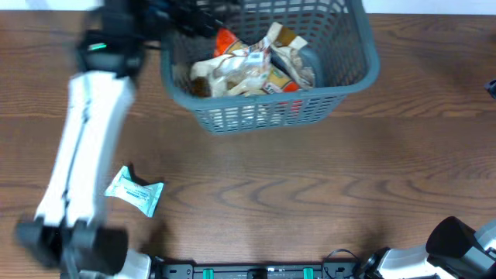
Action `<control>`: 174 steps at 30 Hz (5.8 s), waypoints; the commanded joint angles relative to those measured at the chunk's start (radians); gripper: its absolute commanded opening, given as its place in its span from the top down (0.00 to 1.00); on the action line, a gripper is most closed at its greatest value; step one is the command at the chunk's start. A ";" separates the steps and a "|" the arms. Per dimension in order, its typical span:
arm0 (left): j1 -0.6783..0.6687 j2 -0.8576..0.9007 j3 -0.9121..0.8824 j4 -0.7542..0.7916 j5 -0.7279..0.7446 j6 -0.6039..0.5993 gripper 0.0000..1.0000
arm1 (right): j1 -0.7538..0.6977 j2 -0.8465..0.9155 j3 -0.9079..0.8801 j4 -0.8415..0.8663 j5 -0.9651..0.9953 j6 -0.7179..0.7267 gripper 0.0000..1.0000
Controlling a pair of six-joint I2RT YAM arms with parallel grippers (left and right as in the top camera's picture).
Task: Pack container
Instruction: 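Release the bag into the basket and pull the left gripper back, then lower the left gripper onto the blue tissue packet and grasp it, then lift and carry the blue packet over the basket with the left gripper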
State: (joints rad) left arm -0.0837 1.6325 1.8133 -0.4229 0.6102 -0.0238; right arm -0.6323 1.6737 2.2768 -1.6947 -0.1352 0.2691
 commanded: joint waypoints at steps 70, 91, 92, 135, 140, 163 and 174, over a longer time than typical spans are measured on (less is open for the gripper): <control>0.264 -0.363 -0.842 -0.747 -0.570 -1.096 0.01 | -0.010 -0.003 0.013 -0.003 -0.003 -0.024 0.01; 0.264 -0.363 -1.149 -0.438 -0.539 -0.971 0.02 | -0.009 -0.003 0.013 -0.003 -0.003 -0.024 0.01; 0.264 -0.363 -1.160 -0.426 -0.539 -0.971 0.01 | -0.009 -0.003 0.013 -0.003 -0.003 -0.024 0.01; 0.264 -0.363 -1.226 -0.193 -0.505 -0.963 0.94 | -0.010 -0.003 0.013 -0.003 -0.004 -0.024 0.01; 0.264 -0.373 -1.098 -0.066 -0.491 -0.800 0.94 | -0.010 -0.003 0.013 -0.003 -0.004 -0.024 0.01; -0.105 -0.224 -0.199 0.309 -0.403 -0.333 0.94 | -0.009 -0.003 0.013 -0.003 -0.005 -0.024 0.01; -0.277 0.084 -0.199 0.332 -0.400 -0.320 0.94 | -0.010 -0.003 0.013 -0.003 -0.030 -0.024 0.01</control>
State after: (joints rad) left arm -0.3557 1.6936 1.6104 -0.0921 0.2024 -0.3626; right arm -0.6323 1.6737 2.2768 -1.6951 -0.1513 0.2584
